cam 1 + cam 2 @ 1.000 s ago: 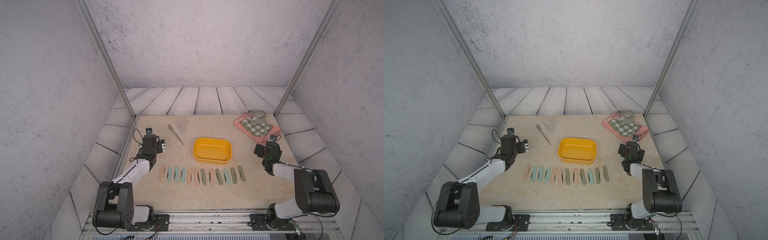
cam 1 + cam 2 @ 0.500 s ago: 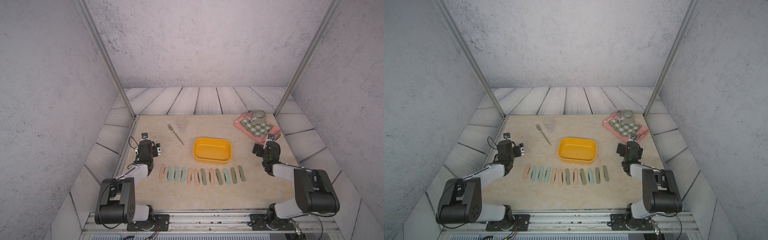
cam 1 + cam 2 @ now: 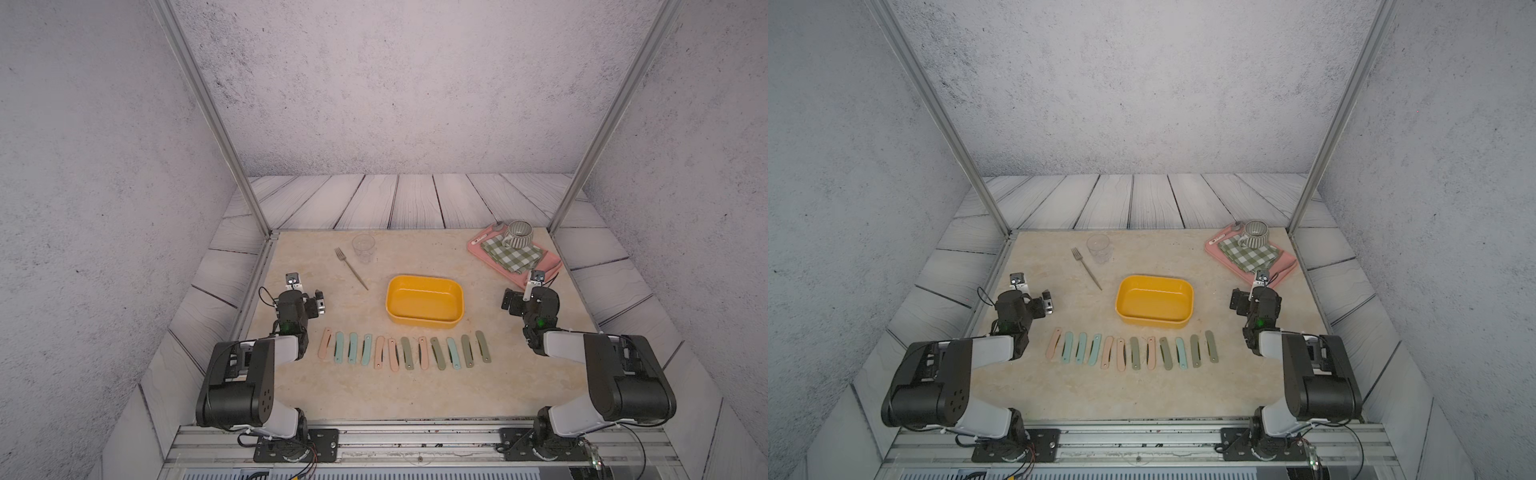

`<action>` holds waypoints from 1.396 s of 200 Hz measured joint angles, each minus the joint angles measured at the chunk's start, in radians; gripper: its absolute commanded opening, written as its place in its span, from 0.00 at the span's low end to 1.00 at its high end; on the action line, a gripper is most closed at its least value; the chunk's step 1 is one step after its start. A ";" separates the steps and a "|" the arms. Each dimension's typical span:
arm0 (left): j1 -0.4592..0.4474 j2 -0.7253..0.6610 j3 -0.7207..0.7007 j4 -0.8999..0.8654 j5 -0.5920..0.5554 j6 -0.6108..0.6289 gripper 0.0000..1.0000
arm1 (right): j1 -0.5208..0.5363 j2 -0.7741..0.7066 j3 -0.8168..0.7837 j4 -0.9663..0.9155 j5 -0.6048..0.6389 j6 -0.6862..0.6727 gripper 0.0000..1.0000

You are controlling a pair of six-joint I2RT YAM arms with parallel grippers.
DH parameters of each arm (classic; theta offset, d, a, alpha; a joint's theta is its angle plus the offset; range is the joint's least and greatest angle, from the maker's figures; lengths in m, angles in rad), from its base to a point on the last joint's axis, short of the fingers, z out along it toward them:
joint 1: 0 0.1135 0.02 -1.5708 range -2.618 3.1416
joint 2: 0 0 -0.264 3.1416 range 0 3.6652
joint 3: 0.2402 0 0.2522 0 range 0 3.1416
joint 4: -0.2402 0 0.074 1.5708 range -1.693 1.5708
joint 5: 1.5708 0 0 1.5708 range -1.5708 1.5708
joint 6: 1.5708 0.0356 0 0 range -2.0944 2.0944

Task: Take the fruit knife out of the storage box
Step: Reset both arms

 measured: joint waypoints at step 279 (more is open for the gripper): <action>0.000 0.017 0.005 0.008 0.045 0.027 0.99 | 0.026 0.005 -0.039 0.084 0.063 0.000 0.99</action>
